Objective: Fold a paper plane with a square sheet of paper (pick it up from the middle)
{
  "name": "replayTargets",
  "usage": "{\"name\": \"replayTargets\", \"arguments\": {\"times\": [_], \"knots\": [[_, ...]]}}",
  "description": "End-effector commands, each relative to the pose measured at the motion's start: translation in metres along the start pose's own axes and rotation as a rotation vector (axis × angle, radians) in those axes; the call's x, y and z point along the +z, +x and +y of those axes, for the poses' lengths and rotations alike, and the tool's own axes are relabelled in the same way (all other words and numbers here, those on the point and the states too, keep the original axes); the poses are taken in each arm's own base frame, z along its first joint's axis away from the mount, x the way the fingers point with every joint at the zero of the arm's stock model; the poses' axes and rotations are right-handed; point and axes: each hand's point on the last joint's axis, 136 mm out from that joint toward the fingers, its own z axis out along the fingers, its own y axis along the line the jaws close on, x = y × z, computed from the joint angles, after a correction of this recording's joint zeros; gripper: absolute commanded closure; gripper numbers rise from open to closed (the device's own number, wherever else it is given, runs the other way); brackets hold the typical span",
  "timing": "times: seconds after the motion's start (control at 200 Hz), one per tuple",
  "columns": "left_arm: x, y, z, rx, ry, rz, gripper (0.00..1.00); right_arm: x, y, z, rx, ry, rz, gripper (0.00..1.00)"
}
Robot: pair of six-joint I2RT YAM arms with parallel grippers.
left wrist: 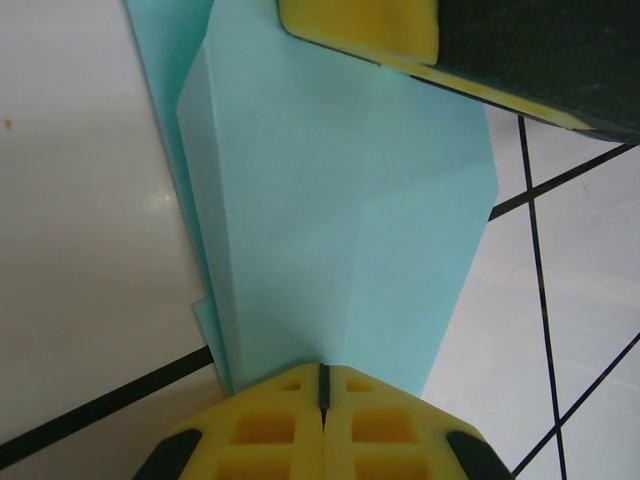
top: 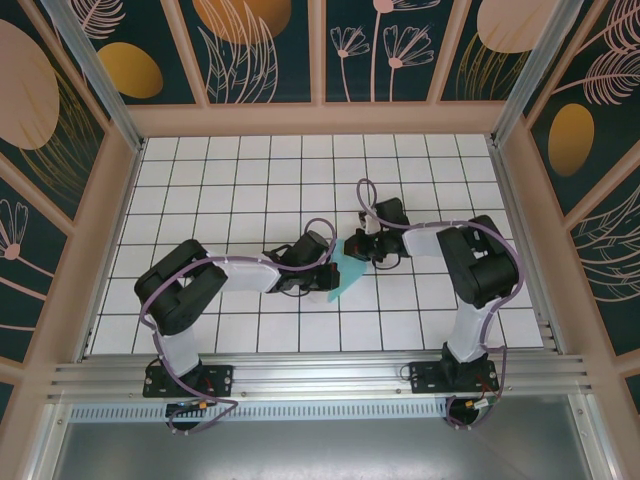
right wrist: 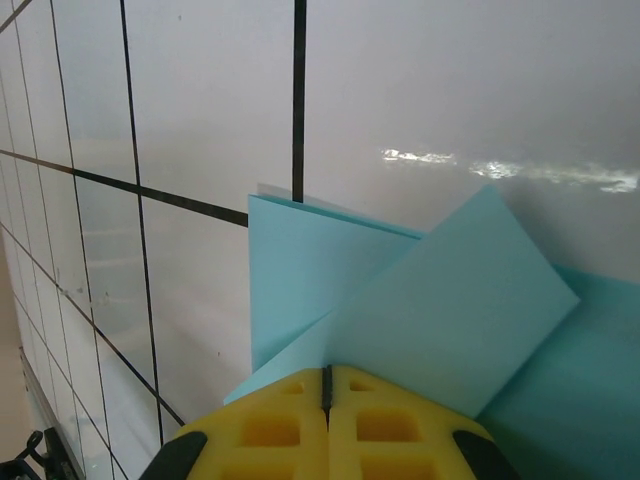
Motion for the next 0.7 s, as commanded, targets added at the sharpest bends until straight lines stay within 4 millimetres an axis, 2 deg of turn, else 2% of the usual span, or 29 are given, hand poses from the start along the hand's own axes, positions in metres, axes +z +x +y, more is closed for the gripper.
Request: {"name": "replayTargets", "arguments": {"times": [0.0,0.235,0.39,0.535,0.696], "knots": [[-0.007,0.038,0.03,-0.053,-0.123,0.137,0.99,0.008,0.025,-0.035,0.049,0.111,0.036,0.98],[-0.022,-0.003,-0.02,-0.096,0.074,0.024,0.91,0.006,0.025,-0.034,0.041,0.107,0.032,0.98],[-0.019,-0.017,-0.04,-0.131,0.209,0.009,0.88,0.007,0.027,-0.036,0.044,0.108,0.034,0.98],[-0.002,-0.005,-0.021,-0.193,0.164,0.048,0.88,0.008,0.03,-0.039,0.048,0.114,0.042,0.98],[-0.001,0.019,-0.002,-0.221,0.131,0.097,0.88,0.009,0.032,-0.043,0.054,0.126,0.042,0.98]]}}
